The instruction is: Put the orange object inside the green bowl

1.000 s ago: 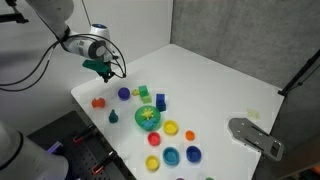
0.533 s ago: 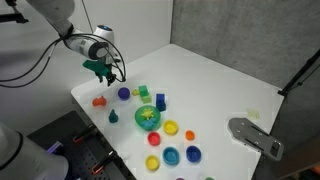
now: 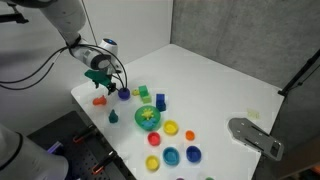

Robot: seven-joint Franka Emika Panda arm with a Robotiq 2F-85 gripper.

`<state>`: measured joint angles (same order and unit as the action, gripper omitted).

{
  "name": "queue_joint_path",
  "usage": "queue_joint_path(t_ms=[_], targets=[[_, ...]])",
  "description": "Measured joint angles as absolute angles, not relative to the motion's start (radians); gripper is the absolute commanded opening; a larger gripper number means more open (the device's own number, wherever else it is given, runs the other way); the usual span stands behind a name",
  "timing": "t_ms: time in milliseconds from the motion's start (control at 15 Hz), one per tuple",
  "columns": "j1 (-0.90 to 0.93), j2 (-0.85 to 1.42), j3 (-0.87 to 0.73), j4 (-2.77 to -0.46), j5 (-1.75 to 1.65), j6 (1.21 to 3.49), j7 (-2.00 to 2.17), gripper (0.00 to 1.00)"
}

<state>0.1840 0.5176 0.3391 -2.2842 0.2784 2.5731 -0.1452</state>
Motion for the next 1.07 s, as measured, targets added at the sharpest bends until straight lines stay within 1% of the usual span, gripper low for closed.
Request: queue_joint_path(t_ms=[800, 867, 933, 1000, 1067], targets=[[0.14, 0.803, 0.389, -2.118, 0.278, 2.6, -0.204, 1.0], [0.139, 0.82, 0.396, -2.105, 0.278, 2.6, -0.204, 0.75], [0.139, 0.835, 0.402, -2.093, 0.278, 2.599, -0.204, 0.73], [0.139, 0.848, 0.406, -2.083, 0.278, 2.599, -0.204, 0.66], [0.139, 0.859, 0.41, -2.075, 0.278, 2.599, -0.204, 0.56]])
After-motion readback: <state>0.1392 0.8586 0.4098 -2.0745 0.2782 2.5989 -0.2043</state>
